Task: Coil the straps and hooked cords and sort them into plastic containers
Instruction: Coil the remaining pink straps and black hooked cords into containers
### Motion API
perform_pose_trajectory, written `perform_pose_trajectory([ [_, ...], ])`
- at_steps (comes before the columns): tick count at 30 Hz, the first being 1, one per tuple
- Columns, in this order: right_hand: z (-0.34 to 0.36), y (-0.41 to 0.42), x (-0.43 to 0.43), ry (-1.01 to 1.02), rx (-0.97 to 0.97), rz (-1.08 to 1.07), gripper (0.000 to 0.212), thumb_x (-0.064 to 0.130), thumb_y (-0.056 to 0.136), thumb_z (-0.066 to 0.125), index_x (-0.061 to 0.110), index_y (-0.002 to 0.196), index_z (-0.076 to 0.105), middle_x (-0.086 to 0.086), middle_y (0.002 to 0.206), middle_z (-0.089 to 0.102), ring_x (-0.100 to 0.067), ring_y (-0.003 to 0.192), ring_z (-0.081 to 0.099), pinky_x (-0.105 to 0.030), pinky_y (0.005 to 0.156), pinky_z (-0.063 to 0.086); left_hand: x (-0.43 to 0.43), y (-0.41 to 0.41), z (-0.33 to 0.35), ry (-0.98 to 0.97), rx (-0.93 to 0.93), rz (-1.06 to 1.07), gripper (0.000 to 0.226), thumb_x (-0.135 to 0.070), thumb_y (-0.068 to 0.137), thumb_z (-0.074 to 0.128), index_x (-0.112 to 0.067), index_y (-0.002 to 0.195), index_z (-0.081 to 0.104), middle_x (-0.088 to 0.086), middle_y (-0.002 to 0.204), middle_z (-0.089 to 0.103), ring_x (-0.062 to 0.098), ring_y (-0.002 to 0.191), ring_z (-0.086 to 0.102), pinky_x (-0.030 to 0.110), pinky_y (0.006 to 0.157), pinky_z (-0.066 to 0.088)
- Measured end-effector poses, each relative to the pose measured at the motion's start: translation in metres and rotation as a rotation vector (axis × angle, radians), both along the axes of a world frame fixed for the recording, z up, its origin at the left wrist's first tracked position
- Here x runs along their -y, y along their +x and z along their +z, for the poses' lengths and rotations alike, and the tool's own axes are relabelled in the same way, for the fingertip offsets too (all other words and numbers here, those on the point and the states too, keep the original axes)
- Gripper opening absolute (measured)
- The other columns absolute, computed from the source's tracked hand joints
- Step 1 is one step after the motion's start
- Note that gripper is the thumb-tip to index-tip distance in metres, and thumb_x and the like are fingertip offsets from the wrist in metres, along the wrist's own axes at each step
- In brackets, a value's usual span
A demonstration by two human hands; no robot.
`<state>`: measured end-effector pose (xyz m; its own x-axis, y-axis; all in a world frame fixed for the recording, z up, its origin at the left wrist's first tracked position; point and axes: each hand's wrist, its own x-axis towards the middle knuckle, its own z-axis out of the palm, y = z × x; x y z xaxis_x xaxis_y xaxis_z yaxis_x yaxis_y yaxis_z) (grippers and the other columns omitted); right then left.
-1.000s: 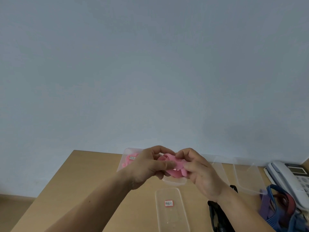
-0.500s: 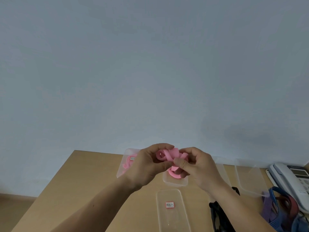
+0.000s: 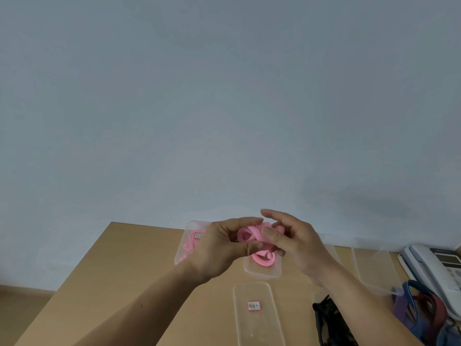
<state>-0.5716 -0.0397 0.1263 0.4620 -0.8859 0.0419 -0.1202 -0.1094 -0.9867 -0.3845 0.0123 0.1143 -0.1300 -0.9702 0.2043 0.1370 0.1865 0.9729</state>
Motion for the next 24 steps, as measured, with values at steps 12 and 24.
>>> perform_pose_trajectory([
  [12, -0.007, 0.003, -0.004, 0.083, 0.118, -0.2, 0.01, 0.021, 0.086, 0.071, 0.019, 0.083, 0.08, 0.001, 0.069, 0.068, -0.008, 0.056, 0.056, -0.018, 0.05, 0.044, 0.006, 0.007, -0.006, 0.097, 0.079, 0.053, 0.01, -0.004, 0.093, 0.066, -0.003, 0.102, 0.062, 0.018, 0.096, 0.074, 0.023, 0.075, 0.07, 0.028, 0.072, 0.055],
  [24, -0.01, 0.01, -0.004, 0.135, 0.138, -0.312, 0.016, 0.024, 0.088, 0.07, 0.018, 0.076, 0.08, 0.001, 0.057, 0.06, -0.008, 0.045, 0.049, -0.018, 0.046, 0.043, 0.003, -0.007, -0.013, -0.145, 0.58, 0.385, 0.018, -0.021, 0.094, 0.065, -0.013, 0.085, 0.052, 0.012, 0.068, 0.069, 0.026, 0.061, 0.064, 0.043, 0.059, 0.053],
])
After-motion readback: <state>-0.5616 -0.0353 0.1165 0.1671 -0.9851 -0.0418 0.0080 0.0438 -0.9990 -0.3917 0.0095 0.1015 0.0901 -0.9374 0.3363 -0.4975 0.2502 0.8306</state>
